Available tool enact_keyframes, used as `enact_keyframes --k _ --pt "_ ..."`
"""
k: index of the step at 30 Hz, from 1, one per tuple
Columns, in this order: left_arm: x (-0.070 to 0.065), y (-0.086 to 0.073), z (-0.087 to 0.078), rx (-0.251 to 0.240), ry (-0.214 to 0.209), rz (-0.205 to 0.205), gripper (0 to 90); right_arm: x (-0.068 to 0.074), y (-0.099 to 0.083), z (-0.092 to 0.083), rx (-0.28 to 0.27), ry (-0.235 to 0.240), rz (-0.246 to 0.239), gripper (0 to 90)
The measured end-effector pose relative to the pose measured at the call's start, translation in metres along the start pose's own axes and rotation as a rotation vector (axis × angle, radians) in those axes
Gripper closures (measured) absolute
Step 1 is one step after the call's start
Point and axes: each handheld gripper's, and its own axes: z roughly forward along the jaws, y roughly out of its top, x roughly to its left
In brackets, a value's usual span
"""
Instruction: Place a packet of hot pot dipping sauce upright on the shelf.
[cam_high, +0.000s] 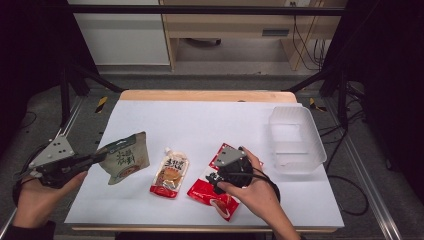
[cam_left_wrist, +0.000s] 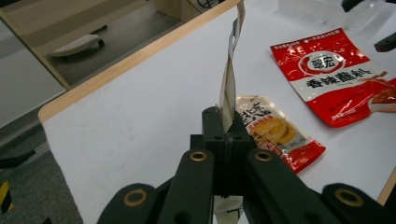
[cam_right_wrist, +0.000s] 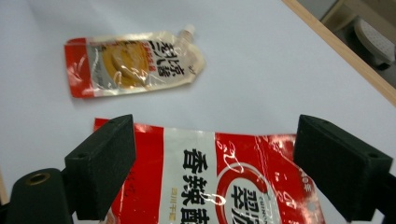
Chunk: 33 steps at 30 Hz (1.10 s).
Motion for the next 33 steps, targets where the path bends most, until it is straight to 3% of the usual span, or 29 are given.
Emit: enact_keyframes --k 9,14,18,29,33 --pt "-0.017 0.025 0.022 0.005 -0.079 0.071 90.0 -0.001 0.043 -0.008 0.035 0.067 -0.105 14.4" --pt "-0.029 0.035 0.041 0.014 -0.124 0.102 90.0 -0.001 0.059 -0.006 0.088 0.093 -0.177 23.0" --pt "-0.038 0.042 0.054 0.026 -0.155 0.127 90.0 -0.002 0.068 -0.006 0.098 0.100 -0.229 28.9" --pt "-0.057 0.049 0.076 0.035 -0.215 0.163 90.0 -0.009 0.085 -0.005 0.102 0.103 -0.271 26.3" --pt "-0.062 0.050 0.080 0.037 -0.232 0.172 90.0 -0.005 0.089 0.002 0.126 0.143 -0.301 26.2"
